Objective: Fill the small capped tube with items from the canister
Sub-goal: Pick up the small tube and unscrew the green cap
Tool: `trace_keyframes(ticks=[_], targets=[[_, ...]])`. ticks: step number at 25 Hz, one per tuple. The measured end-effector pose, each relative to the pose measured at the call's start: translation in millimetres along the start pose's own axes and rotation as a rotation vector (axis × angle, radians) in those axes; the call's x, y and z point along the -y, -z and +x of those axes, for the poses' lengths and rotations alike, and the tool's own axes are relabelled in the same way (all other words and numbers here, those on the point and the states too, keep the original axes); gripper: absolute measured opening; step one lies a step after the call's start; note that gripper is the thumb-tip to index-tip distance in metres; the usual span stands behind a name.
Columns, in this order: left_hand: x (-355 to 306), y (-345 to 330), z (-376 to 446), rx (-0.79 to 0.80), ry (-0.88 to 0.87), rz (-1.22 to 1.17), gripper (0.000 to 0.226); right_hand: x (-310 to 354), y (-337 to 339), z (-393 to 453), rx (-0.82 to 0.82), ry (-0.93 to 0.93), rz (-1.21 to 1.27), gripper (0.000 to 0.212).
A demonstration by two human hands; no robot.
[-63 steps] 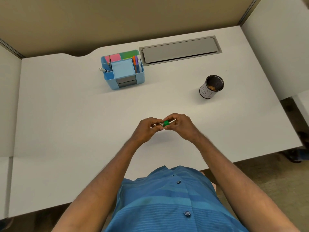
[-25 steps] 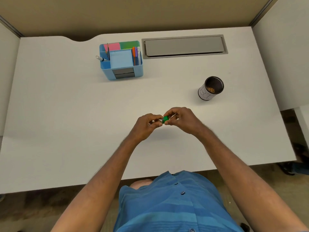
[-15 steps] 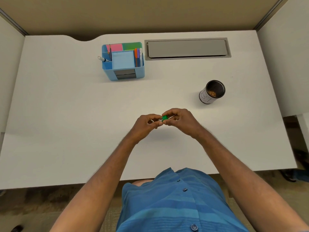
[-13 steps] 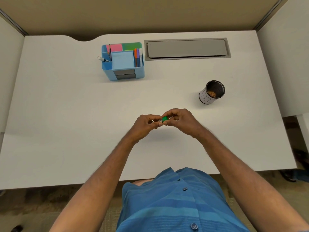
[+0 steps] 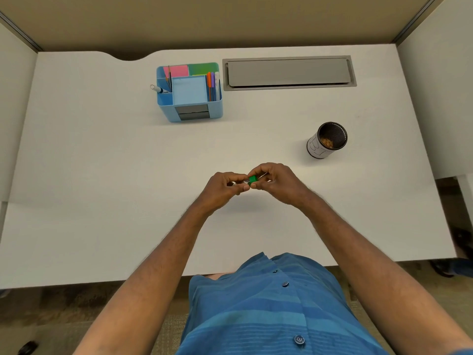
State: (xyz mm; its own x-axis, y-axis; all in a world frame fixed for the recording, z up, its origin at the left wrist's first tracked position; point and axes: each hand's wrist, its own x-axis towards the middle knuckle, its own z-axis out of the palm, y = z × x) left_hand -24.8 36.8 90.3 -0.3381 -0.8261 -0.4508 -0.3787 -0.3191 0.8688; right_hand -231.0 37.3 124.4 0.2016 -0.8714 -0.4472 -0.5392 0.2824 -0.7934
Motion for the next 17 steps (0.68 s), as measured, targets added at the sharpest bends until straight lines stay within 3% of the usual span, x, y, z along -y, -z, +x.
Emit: trace_keyframes(ticks=[5, 10, 17], targets=[[-3, 1, 4, -0.056, 0.006, 0.012, 0.024, 2, -6, 1, -0.093, -0.014, 0.011, 0.019], [-3, 4, 6, -0.007, 0.013, -0.019, 0.025, 2, -2, 5, -0.037, 0.007, -0.026, 0.016], [1, 8, 11, -0.079, 0.033, -0.025, 0.025, -6, 2, 12, -0.164, 0.009, 0.006, 0.022]])
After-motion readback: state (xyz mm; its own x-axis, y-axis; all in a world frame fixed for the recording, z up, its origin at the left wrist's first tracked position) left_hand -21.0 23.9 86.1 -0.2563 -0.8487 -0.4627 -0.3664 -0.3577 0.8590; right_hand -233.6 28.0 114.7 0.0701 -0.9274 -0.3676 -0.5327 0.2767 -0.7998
